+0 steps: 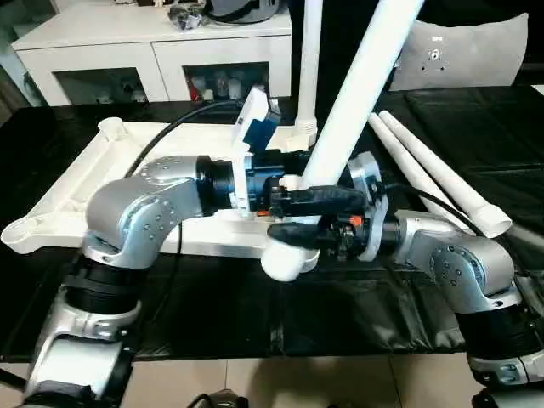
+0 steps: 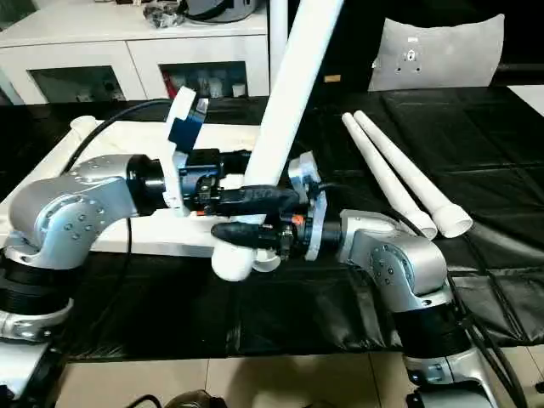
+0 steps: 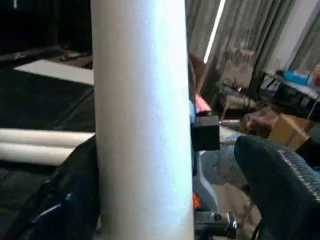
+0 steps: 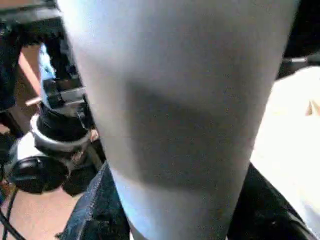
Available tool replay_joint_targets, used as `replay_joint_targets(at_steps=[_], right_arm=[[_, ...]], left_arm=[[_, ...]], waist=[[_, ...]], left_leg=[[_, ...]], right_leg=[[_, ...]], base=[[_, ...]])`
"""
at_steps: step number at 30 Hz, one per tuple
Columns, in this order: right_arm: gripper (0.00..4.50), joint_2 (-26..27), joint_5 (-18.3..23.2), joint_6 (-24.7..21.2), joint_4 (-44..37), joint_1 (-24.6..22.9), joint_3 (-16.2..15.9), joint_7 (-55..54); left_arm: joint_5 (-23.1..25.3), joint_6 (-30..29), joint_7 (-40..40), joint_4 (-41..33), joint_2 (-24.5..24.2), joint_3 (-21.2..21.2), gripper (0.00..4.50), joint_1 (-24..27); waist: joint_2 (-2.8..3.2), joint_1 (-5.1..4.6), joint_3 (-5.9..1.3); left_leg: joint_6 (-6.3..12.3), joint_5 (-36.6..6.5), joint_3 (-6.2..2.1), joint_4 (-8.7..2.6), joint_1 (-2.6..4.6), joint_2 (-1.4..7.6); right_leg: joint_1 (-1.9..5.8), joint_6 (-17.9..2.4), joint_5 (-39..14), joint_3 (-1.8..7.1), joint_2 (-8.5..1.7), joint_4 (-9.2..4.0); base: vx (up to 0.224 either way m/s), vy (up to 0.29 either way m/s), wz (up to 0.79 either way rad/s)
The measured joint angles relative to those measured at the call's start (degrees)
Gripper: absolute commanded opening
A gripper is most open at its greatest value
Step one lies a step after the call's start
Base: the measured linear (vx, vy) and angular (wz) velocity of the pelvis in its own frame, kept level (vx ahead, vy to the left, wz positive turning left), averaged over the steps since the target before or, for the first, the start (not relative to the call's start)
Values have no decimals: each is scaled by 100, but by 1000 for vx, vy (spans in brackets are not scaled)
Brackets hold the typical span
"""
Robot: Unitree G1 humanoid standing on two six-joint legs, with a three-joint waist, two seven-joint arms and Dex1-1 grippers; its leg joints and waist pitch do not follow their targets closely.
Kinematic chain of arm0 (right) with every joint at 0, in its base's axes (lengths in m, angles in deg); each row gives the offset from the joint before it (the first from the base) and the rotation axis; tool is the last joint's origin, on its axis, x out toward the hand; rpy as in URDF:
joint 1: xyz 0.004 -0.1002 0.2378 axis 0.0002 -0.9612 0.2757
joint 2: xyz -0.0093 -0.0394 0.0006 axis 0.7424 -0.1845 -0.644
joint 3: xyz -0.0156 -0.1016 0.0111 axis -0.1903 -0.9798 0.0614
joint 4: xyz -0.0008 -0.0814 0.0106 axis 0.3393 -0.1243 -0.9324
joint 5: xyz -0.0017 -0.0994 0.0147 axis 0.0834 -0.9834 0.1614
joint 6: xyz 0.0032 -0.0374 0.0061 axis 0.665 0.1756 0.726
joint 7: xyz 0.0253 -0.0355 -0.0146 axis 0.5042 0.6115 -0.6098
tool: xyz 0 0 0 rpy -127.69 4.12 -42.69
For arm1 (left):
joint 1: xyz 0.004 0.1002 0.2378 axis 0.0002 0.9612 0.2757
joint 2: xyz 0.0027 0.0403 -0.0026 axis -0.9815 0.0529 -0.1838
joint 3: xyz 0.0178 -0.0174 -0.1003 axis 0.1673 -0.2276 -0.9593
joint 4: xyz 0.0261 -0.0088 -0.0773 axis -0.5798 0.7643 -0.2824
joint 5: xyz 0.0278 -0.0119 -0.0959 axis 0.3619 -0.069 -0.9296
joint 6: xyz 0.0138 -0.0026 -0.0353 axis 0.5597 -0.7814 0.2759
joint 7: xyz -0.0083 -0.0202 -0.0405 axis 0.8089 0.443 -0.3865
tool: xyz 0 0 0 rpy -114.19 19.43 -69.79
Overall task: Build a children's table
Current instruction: Pick table leg
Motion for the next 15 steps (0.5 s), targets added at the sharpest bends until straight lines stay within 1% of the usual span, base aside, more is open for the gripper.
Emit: replay_joint_targets(at_steps=[2,4,8,10,12,15], right_arm=[[193,40,140,-8,-92,5,66,1],[193,48,204,-9,-142,28,104,1],[193,46,215,2,-139,35,108,-61],[193,48,92,78,-133,33,106,-168],[193,52,-135,235,-67,27,104,-363],[191,72,-420,447,24,-39,71,-614]], left_arm=[[-367,-35,71,11,196,-249,446,127],[-610,-40,126,14,309,-413,450,154],[-937,-39,384,13,528,-833,450,158],[-1043,-21,575,4,632,-995,450,158],[-1047,111,797,-61,726,-1149,450,157],[-968,326,1230,-107,723,-1354,450,155]], waist=[[-3,-3,1],[-2,5,1],[-3,6,1],[-3,5,1],[-3,2,1],[-2,-8,1]], left_leg=[[0,0,0,0,-1,0],[0,0,0,0,-1,1],[1,0,0,0,-2,0],[1,0,0,0,-2,0],[1,0,0,0,-2,0],[0,0,0,0,-2,0]], right_leg=[[-1,1,-1,-1,0,-1],[-2,1,-1,-1,0,0],[-1,1,-1,-1,0,-2],[-1,3,-2,-1,0,-3],[-1,3,-2,-1,0,-5],[-2,5,-3,-1,0,-5]], base=[[0,0,0],[0,0,0],[0,0,0],[0,0,0],[0,0,0],[0,0,0]])
